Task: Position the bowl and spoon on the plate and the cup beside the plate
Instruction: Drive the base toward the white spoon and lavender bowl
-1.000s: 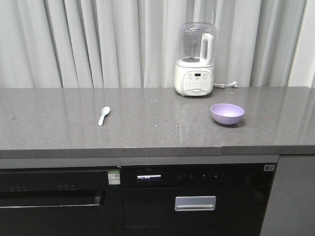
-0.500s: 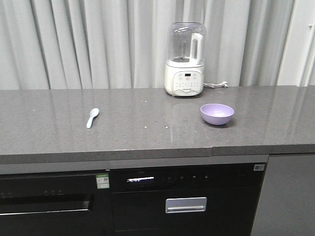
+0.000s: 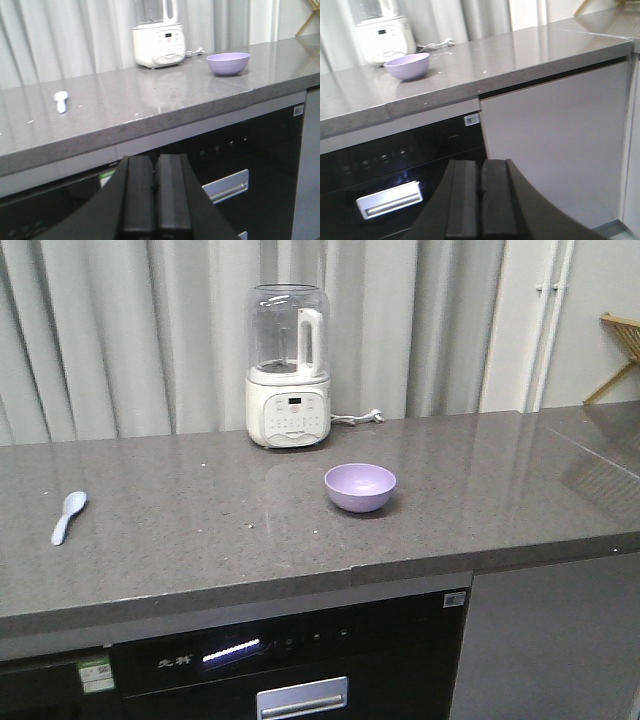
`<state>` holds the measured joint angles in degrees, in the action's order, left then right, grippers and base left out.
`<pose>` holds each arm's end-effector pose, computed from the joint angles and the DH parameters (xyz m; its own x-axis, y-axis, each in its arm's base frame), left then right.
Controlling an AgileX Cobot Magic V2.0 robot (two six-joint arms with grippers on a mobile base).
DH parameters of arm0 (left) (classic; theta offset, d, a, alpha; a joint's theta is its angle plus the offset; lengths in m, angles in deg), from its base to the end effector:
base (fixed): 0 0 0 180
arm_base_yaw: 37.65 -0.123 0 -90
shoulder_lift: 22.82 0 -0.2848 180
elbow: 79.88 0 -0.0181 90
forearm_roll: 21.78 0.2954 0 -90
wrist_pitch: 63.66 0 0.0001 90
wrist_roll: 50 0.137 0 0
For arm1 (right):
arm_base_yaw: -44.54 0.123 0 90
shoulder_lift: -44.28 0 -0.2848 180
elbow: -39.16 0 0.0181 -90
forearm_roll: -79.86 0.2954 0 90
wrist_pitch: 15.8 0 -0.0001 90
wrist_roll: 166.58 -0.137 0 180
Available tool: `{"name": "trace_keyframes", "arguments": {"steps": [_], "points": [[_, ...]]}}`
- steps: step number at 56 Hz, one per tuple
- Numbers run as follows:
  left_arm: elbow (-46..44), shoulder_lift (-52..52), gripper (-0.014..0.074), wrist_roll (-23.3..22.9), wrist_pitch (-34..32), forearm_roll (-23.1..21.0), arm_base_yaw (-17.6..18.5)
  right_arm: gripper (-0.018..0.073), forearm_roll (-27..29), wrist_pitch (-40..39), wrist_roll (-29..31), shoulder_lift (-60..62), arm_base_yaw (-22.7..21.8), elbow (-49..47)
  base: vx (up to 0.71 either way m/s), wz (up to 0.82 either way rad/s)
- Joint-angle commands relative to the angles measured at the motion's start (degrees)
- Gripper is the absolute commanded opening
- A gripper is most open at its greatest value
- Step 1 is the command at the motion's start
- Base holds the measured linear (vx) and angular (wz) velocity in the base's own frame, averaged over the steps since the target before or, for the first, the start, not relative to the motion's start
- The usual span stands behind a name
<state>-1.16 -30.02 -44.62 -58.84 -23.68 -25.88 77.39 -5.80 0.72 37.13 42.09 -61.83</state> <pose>0.1446 -0.0305 0.1959 0.0000 0.0621 -0.9981 0.2071 0.9764 0.0608 0.1470 -0.0073 0.1815 -0.0964 0.1825 -0.9785 0.0685 0.9819 0.1764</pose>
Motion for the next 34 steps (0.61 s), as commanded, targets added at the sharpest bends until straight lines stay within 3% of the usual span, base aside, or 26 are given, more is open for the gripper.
{"name": "trace_keyframes", "arguments": {"steps": [1, 15, 34], "points": [[-1.45, 0.38, 0.0, -0.53, -4.82, -0.15, -0.07, -0.0008, -0.29, -4.74, 0.25, 0.25, -0.1, 0.18, 0.28, -0.33], [-1.45, 0.38, 0.0, -0.53, -4.82, -0.15, -0.07, -0.0008, -0.29, -4.74, 0.25, 0.25, -0.1, 0.18, 0.3, -0.12], [-1.45, 0.38, 0.0, -0.53, -4.82, -0.15, -0.07, -0.0008, -0.29, -4.74, 0.25, 0.25, -0.1, 0.18, 0.35, 0.36]]}}
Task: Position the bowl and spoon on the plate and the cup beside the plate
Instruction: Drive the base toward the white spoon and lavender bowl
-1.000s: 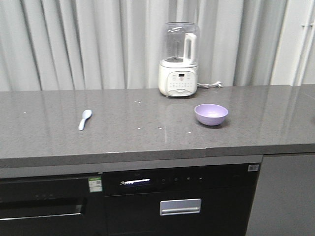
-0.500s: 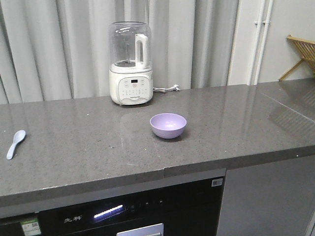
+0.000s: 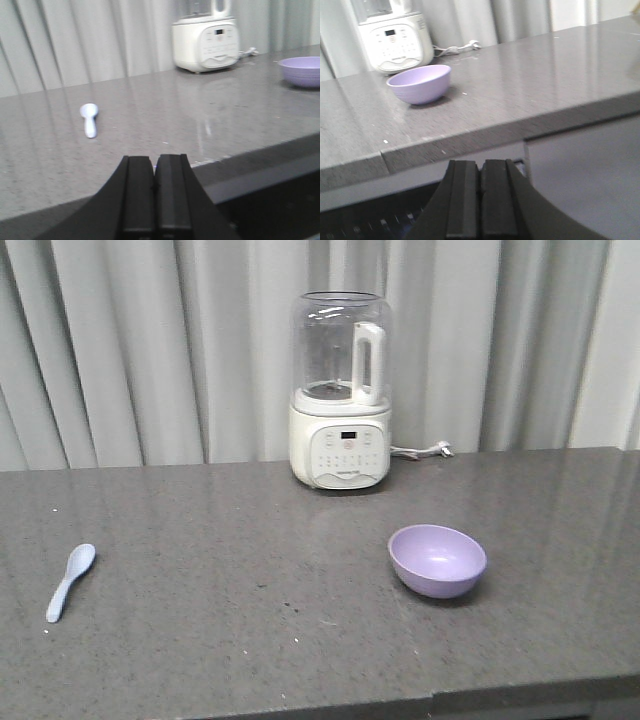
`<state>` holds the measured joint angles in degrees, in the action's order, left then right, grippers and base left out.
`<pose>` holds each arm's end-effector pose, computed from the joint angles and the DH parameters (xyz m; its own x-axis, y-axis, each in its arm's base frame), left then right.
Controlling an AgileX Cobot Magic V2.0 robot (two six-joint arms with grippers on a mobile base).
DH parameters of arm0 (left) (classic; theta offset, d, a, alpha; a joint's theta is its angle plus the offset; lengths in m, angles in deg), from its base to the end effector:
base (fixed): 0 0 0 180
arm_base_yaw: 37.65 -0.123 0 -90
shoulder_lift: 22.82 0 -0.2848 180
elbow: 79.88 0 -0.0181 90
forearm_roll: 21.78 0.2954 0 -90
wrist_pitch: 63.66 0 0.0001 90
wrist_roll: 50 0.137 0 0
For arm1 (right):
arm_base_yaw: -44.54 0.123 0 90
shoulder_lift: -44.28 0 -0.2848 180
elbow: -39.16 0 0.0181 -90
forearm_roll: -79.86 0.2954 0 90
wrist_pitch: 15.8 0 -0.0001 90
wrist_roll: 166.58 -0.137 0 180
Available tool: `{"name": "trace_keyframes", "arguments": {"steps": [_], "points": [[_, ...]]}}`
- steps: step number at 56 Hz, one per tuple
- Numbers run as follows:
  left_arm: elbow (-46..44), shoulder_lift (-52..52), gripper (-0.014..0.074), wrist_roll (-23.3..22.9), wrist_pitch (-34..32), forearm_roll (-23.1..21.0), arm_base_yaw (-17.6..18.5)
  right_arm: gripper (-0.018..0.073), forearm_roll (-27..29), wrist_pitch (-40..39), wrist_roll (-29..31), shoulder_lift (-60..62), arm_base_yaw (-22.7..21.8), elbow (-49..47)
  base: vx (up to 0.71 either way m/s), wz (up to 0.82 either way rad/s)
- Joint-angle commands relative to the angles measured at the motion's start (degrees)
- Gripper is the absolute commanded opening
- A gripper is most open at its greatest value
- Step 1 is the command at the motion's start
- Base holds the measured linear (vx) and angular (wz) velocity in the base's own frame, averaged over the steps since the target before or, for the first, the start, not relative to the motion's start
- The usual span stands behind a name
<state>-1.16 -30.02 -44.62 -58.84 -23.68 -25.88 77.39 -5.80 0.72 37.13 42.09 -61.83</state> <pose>0.1446 -0.0305 0.1959 0.0000 0.0621 -0.9981 0.2071 0.9764 0.0608 0.1470 -0.0073 0.1815 -0.0964 0.1825 -0.9785 0.0685 0.9819 0.1764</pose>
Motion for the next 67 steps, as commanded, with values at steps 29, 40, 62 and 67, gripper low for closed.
{"name": "trace_keyframes", "arguments": {"steps": [29, 40, 62, 67], "points": [[-1.45, 0.38, 0.0, -0.53, -4.82, -0.15, -0.07, -0.0008, -0.29, -4.74, 0.25, 0.25, -0.1, 0.18, 0.35, 0.25], [-1.45, 0.38, 0.0, -0.53, -4.82, -0.15, -0.07, -0.0008, -0.29, -4.74, 0.25, 0.25, -0.1, 0.18, 0.21, -0.02], [-1.45, 0.38, 0.0, -0.53, -4.82, -0.15, -0.07, -0.0008, -0.29, -4.74, 0.25, 0.25, -0.1, 0.18, 0.08, 0.0], [-1.45, 0.38, 0.0, -0.53, -4.82, -0.15, -0.07, -0.0008, -0.29, -4.74, 0.25, 0.25, -0.1, 0.18, 0.01, 0.0]]}}
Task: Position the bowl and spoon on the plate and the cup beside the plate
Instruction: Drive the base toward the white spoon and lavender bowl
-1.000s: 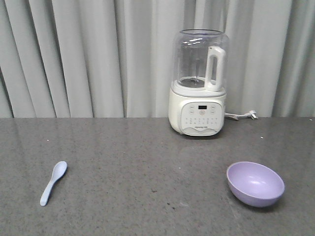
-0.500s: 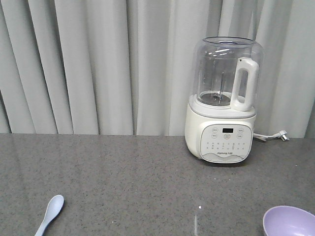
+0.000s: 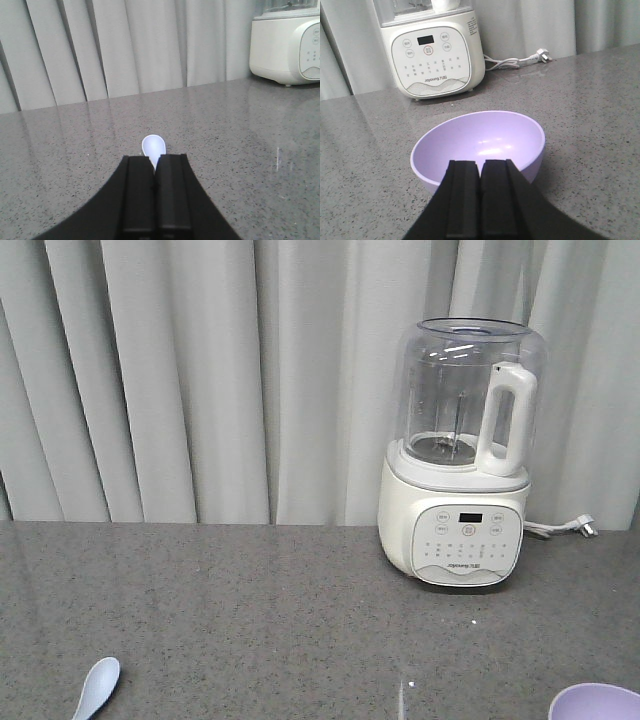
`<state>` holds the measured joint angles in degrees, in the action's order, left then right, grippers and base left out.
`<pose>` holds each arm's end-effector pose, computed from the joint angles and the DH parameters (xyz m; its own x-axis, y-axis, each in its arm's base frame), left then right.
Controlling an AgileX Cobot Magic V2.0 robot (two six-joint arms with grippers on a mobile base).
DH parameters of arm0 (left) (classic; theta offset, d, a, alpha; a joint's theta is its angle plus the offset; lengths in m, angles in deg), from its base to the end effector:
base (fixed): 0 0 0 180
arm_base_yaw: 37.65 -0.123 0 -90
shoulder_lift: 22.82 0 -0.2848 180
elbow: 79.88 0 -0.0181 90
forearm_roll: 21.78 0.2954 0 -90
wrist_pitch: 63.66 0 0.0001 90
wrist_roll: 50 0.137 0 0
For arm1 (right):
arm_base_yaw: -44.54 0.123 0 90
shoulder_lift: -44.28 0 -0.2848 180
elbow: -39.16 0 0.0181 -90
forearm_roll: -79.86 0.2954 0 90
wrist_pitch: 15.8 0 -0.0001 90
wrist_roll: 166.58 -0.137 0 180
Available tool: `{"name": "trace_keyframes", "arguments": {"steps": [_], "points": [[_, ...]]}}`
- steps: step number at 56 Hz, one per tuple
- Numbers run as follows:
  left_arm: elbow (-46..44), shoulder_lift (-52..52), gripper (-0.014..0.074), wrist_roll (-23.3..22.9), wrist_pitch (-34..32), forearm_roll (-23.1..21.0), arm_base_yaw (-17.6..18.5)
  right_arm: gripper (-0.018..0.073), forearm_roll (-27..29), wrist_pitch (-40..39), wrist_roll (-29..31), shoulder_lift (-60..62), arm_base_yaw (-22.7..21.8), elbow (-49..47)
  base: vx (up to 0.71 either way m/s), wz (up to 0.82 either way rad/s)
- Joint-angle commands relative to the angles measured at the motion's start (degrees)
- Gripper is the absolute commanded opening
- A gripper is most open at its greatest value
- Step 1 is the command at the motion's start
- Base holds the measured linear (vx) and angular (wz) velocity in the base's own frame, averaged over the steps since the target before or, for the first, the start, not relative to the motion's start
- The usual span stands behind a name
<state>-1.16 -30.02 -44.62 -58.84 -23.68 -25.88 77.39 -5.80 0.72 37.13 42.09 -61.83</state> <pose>0.1446 -0.0305 0.1959 0.0000 0.0621 -0.9981 0.2071 0.9764 0.0608 0.1470 -0.0073 0.1815 -0.0964 0.1825 -0.9785 0.0685 0.9819 0.1764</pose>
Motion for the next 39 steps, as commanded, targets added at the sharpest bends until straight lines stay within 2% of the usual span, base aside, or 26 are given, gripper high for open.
{"name": "trace_keyframes", "arguments": {"steps": [1, 14, 18, 21, 24, 27, 34, 39], "points": [[-1.45, 0.38, 0.0, -0.53, -4.82, -0.15, -0.07, -0.0008, -0.29, -4.74, 0.25, 0.25, -0.1, 0.18, 0.0, 0.0], [-1.45, 0.38, 0.0, -0.53, -4.82, -0.15, -0.07, -0.0008, -0.07, -5.79, 0.25, 0.25, -0.1, 0.18, 0.0, 0.0], [-2.4, 0.38, 0.0, -0.83, -8.99, -0.9, -0.07, -0.0008, -0.25, -11.54, 0.44, 0.25, -0.1, -0.22, 0.0, 0.0], [-3.55, 0.38, 0.0, -2.8, -12.84, -2.07, -0.07, -0.0008, -0.25, -15.62, 0.44, 0.25, -0.1, -1.7, 0.0, 0.0], [-6.05, 0.38, 0.0, -5.68, -18.82, -3.79, -0.07, -0.0008, -0.79, -16.33, 1.34, 0.25, -0.1, -5.74, 0.0, 0.0], [-10.14, 0.32, 0.0, -7.2, -20.6, -3.92, -0.07, -0.0008, -2.25, -15.69, 2.52, 0.12, -0.1, -11.09, 0.0, 0.0], [-25.2, -4.92, 0.0, -6.62, -16.15, -3.5, -0.07, -0.0008, -5.79, -11.09, 7.62, -5.27, -0.1, -27.77, 0.0, 0.0], [-34.89, -13.32, 0.0, -3.04, -12.0, -3.3, -0.07, -0.0008, -6.71, -7.41, 10.76, -14.55, -0.1, -39.75, 0.0, 0.0]]}}
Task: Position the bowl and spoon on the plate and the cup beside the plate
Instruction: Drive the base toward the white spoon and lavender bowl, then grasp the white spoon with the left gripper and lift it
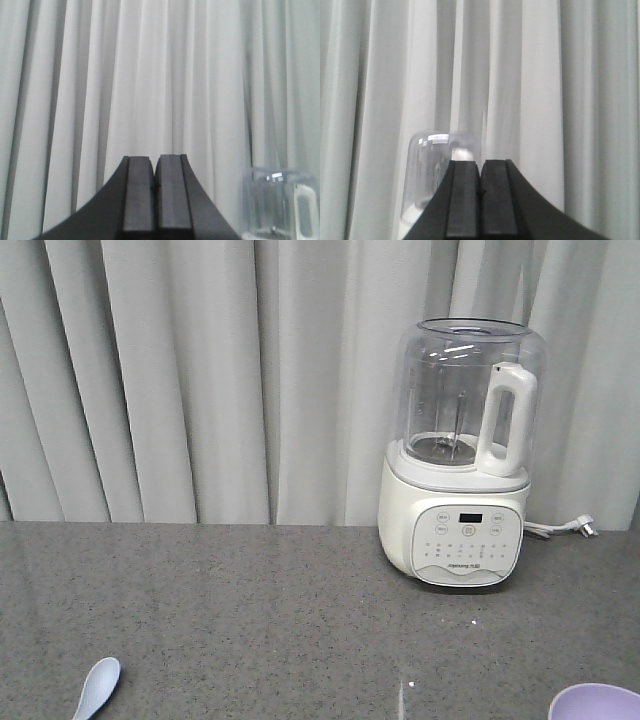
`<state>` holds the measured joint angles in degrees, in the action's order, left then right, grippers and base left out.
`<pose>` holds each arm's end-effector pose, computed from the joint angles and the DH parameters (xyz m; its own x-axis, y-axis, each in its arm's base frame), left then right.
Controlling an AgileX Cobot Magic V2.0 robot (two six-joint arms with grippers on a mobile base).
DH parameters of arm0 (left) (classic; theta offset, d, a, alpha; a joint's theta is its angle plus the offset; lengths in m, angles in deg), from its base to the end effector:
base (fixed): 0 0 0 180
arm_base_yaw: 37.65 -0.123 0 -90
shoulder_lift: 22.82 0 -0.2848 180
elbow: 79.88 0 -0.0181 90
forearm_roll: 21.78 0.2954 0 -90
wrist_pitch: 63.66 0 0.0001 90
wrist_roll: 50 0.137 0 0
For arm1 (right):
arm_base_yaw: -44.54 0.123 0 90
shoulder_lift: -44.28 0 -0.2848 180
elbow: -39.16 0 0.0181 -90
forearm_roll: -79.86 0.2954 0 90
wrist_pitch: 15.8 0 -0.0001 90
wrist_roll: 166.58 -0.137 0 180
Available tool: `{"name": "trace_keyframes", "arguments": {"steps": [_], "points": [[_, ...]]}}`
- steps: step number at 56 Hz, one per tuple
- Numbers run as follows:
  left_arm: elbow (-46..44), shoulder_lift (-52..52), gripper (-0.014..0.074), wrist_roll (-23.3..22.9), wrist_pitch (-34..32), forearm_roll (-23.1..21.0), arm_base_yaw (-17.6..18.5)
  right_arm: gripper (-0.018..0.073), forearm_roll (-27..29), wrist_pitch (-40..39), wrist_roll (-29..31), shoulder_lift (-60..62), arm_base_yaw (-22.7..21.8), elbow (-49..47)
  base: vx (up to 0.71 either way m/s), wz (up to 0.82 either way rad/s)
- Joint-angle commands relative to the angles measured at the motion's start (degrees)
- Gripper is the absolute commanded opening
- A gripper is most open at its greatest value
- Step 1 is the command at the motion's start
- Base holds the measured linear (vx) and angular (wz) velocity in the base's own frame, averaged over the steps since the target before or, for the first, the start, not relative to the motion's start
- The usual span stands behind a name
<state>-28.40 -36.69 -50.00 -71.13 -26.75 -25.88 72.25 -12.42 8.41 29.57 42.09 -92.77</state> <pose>0.0987 -0.0190 0.4036 0.5015 -0.1922 -0.8435 0.2386 0.9679 -0.0787 0.1041 -0.0055 0.4019 0.4016 -0.0624 -0.9137 0.0681 0.9970 -0.0381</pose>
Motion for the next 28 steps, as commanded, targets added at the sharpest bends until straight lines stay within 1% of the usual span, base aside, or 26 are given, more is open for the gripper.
{"name": "trace_keyframes", "arguments": {"steps": [1, 6, 10, 14, 22, 25, 28], "points": [[-9.01, -8.16, 0.0, 3.01, 0.97, -0.11, -0.07, -0.0008, -1.57, -0.39, 3.67, -8.98, -0.1, -10.95, 0.0, 0.0], [-17.71, -20.4, 0.0, 7.27, 4.82, -0.1, -0.07, -0.0008, -1.57, 0.62, 4.43, -18.36, -0.1, -19.04, 0.0, 0.0], [-21.37, -28.18, 0.0, 7.84, 6.44, -0.1, -0.07, -0.0008, -1.57, 1.86, 4.43, -23.28, -0.1, -21.67, 0.0, 0.0], [-22.74, -34.11, 0.0, 7.84, 6.98, -0.1, -0.07, -0.0008, -1.57, 2.52, 4.38, -26.95, -0.1, -21.6, 0.0, 0.0], [-22.85, -40.92, 0.0011, 7.84, 5.95, -0.1, -0.07, 0.0004, -1.45, 3.65, 4.38, -31.19, -0.1, -21.54, 0.0, 0.0], [-22.85, -42.12, 0.003, 7.84, 5.95, -0.16, -0.07, 0.0024, -1.45, 3.65, 4.38, -31.55, -0.1, -21.54, 0.0, 0.0], [-22.85, -42.68, 0.0067, 7.84, 5.77, -0.16, -0.07, 0.0063, -1.45, 3.65, 4.38, -31.71, -0.1, -21.54, 0.0, 0.0]]}}
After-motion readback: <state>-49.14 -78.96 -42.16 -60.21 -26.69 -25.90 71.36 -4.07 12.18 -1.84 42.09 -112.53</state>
